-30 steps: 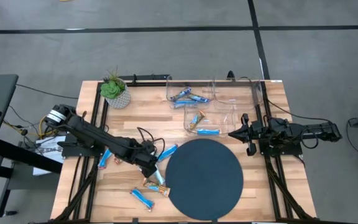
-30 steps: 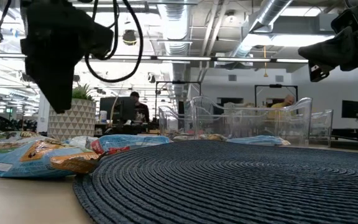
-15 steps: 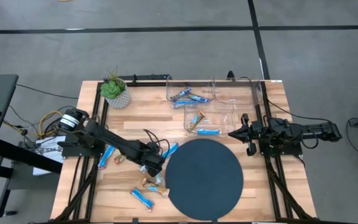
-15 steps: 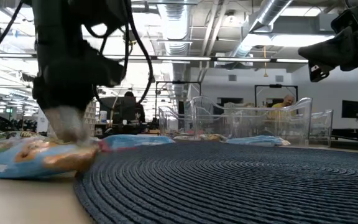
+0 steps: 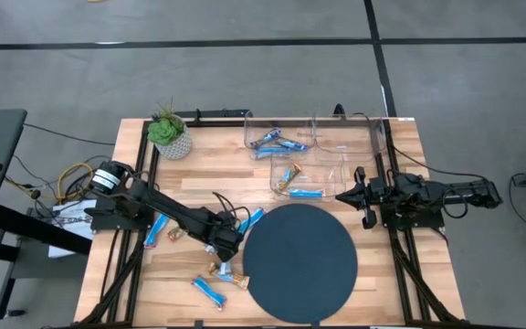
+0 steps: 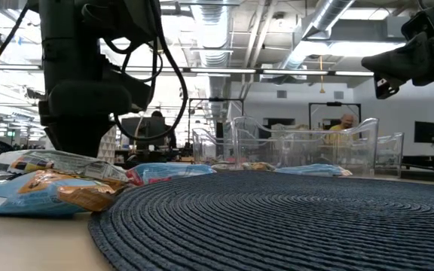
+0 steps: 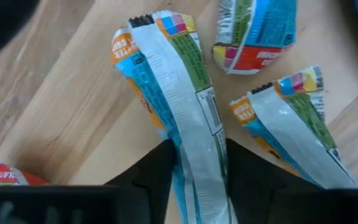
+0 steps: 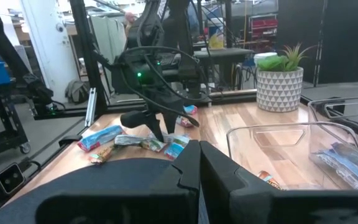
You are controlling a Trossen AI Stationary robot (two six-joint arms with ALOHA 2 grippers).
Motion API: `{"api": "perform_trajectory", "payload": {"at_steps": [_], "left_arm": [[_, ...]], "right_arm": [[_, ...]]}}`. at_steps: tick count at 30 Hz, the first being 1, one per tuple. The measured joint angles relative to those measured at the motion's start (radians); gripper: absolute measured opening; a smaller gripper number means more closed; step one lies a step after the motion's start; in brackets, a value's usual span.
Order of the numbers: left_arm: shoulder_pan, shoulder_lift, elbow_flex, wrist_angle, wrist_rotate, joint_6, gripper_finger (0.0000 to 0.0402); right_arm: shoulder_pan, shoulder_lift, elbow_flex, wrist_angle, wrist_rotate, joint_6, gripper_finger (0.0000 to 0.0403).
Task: Pick and place Granola Bars by type
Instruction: Put the yellow granola bar into the bottom transparent bin
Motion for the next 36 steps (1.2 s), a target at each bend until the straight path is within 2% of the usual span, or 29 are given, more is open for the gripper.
{"api": "perform_trajectory", "payload": {"at_steps": [6, 13, 16, 19, 22, 24, 28, 36], "left_arm": [[0.002, -0.03, -0.006, -0.006, -0.023, 0.058, 0.0071], [0.001, -0.167, -0.006, 0.014, -0.111, 0.102, 0.0056], [0.001, -0.228, -0.006, 0.049, -0.188, 0.143, 0.0056], [0.005, -0.27, -0.006, 0.126, -0.319, 0.237, 0.0056], [0.03, -0.294, -0.005, 0.259, -0.453, 0.383, 0.0056], [0.057, -0.295, -0.005, 0.386, -0.486, 0.51, 0.0056], [0.128, -0.279, -0.002, 0.651, -0.441, 0.754, 0.0056], [0.279, -0.168, -0.003, 1.009, -0.164, 1.112, 0.0056]], "right_arm": [[0.0, 0.0, 0.0, 0.0, 0.0, 0.0, 0.0], [0.0, 0.0, 0.0, 0.0, 0.0, 0.0, 0.0], [0.0, 0.0, 0.0, 0.0, 0.0, 0.0, 0.0], [0.0, 0.0, 0.0, 0.0, 0.0, 0.0, 0.0], [0.0, 0.0, 0.0, 0.0, 0.0, 0.0, 0.0], [0.0, 0.0, 0.0, 0.0, 0.0, 0.0, 0.0], [0.0, 0.0, 0.0, 0.0, 0.0, 0.0, 0.0], [0.0, 0.0, 0.0, 0.0, 0.0, 0.0, 0.0]]}}
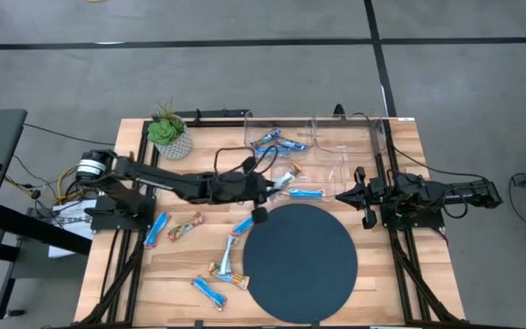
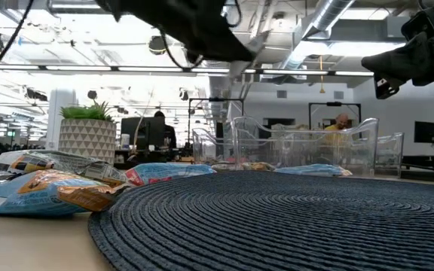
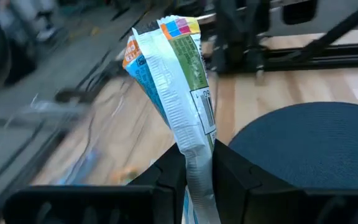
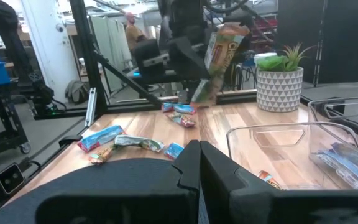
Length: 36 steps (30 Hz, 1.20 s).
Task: Pick and place Granola Bars by type
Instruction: Put the yellow granola bar into the bottom transparent bin
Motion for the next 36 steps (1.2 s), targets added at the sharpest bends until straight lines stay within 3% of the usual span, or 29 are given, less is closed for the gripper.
{"api": "perform_trajectory", "payload": {"at_steps": [5, 17, 28, 36], "left_arm": [[0.054, 0.074, 0.051, 0.056, 0.054, 0.132, 0.0056], [0.125, 0.247, 0.284, -0.148, 0.087, 0.343, 0.0056], [0.161, 0.36, 0.367, -0.219, 0.063, 0.377, 0.0059], [0.166, 0.359, 0.367, -0.26, 0.06, 0.33, 0.0137]], "right_arm": [[0.0, 0.0, 0.0, 0.0, 0.0, 0.0, 0.0], [0.0, 0.0, 0.0, 0.0, 0.0, 0.0, 0.0], [0.0, 0.0, 0.0, 0.0, 0.0, 0.0, 0.0], [0.0, 0.0, 0.0, 0.0, 0.0, 0.0, 0.0]]}}
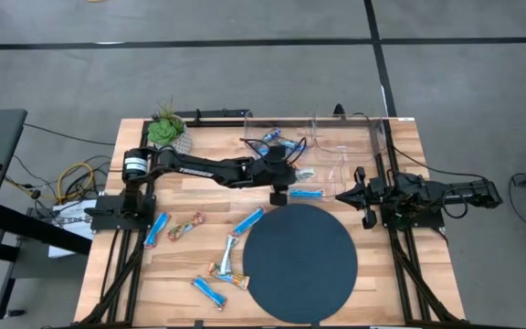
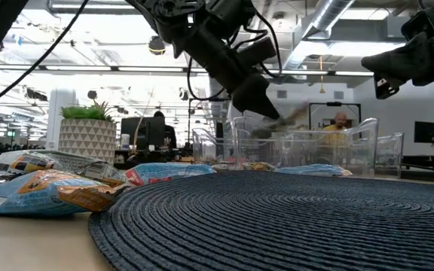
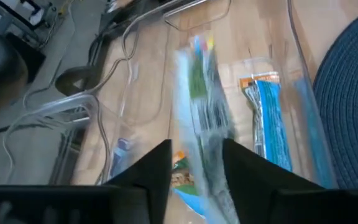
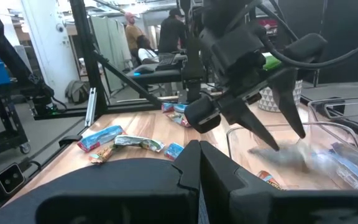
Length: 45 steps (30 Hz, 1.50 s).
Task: Pick and place Granola Bars by type
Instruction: Put the yellow granola bar into the bottom transparent bin
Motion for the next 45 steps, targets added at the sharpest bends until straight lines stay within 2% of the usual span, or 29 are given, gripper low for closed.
{"api": "perform_trajectory", "payload": {"at_steps": [4, 8, 16, 21, 28, 35, 41, 45], "left_arm": [[-0.001, 0.0, 0.0, -0.019, 0.0, -0.021, 0.0178], [-0.011, 0.0, 0.0, -0.021, -0.003, -0.026, 0.0199], [-0.081, -0.051, -0.008, -0.06, -0.021, -0.066, 0.0196], [-0.153, -0.131, -0.026, -0.206, -0.083, -0.144, 0.0186], [-0.249, -0.217, -0.026, -0.519, -0.096, -0.41, 0.0176], [-0.368, -0.24, -0.027, -0.814, -0.077, -0.677, 0.0174], [-0.469, -0.24, -0.027, -0.858, -0.028, -0.924, 0.0174], [-0.498, -0.24, -0.027, -0.86, 0.022, -1.176, 0.0174]], "right_arm": [[0.0, 0.0, 0.0, 0.0, 0.0, 0.0, 0.0], [0.0, 0.0, 0.0, 0.0, 0.0, 0.0, 0.0], [0.0, 0.0, 0.0, 0.0, 0.0, 0.0, 0.0], [0.0, 0.0, 0.0, 0.0, 0.0, 0.0, 0.0], [0.0, 0.0, 0.0, 0.0, 0.0, 0.0, 0.0], [0.0, 0.0, 0.0, 0.0, 0.0, 0.0, 0.0], [0.0, 0.0, 0.0, 0.0, 0.0, 0.0, 0.0], [0.0, 0.0, 0.0, 0.0, 0.0, 0.0, 0.0]]}}
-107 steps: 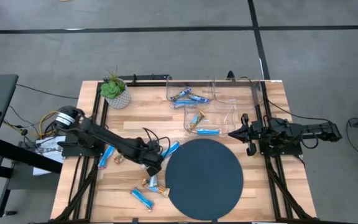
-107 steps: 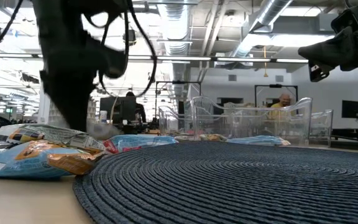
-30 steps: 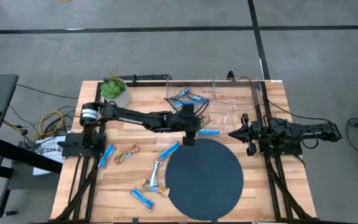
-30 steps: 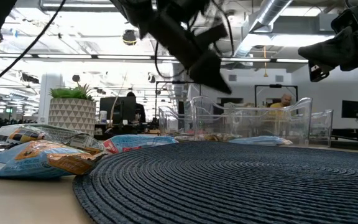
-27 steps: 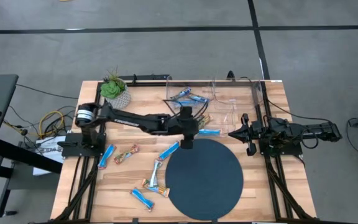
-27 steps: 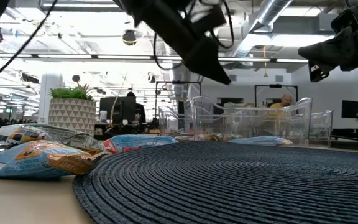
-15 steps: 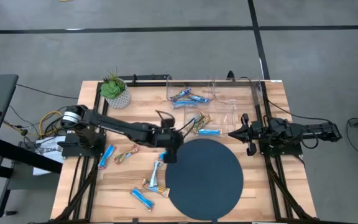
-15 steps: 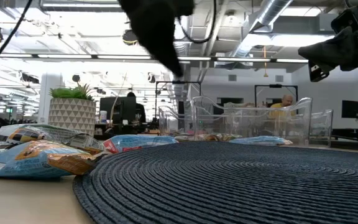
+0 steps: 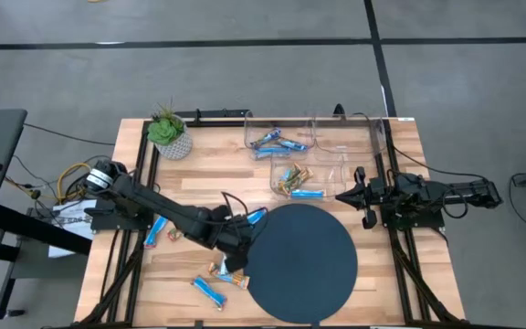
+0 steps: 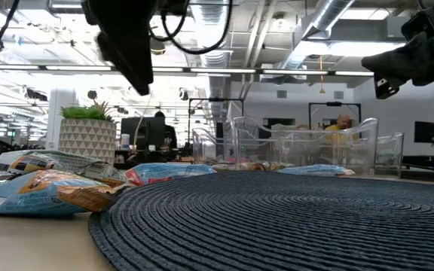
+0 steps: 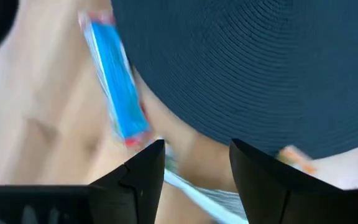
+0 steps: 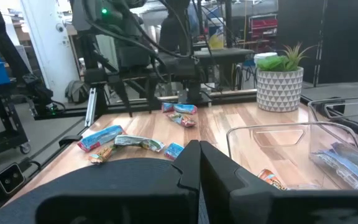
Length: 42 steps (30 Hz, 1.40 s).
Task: Pick and place Granola Bars by type
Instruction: Put the yellow granola bar into the bottom transparent bin
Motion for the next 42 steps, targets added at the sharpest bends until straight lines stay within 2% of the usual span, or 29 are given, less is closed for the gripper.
{"api": "perform_trajectory", "payload": {"at_steps": [3, 10, 14, 17, 26, 37, 42], "left_arm": [[-0.009, 0.0, 0.0, -0.017, 0.044, -0.178, 0.0174], [-0.041, 0.032, -0.005, -0.157, 0.064, -0.448, 0.0174], [-0.057, 0.061, -0.038, -0.15, 0.118, -0.563, 0.0174], [-0.071, 0.073, -0.075, -0.065, 0.166, -0.621, 0.0174], [-0.078, 0.153, -0.102, 0.048, 0.191, -0.661, 0.0173], [-0.07, 0.169, -0.11, 0.042, 0.16, -0.639, 0.0172], [-0.07, 0.169, -0.11, 0.044, 0.162, -0.568, 0.0143]], "right_arm": [[0.0, 0.0, 0.0, 0.0, 0.0, 0.0, 0.0], [0.0, 0.0, 0.0, 0.0, 0.0, 0.0, 0.0], [0.0, 0.001, 0.0, -0.002, 0.0, 0.0, 0.0], [0.0, 0.002, 0.0, -0.001, 0.0, 0.0, 0.0], [0.0, 0.014, 0.0, -0.002, 0.0, 0.0, 0.0], [0.0, 0.014, 0.0, -0.017, 0.0, 0.0, 0.0], [0.0, 0.014, 0.0, -0.018, 0.0, 0.0, 0.0]]}}
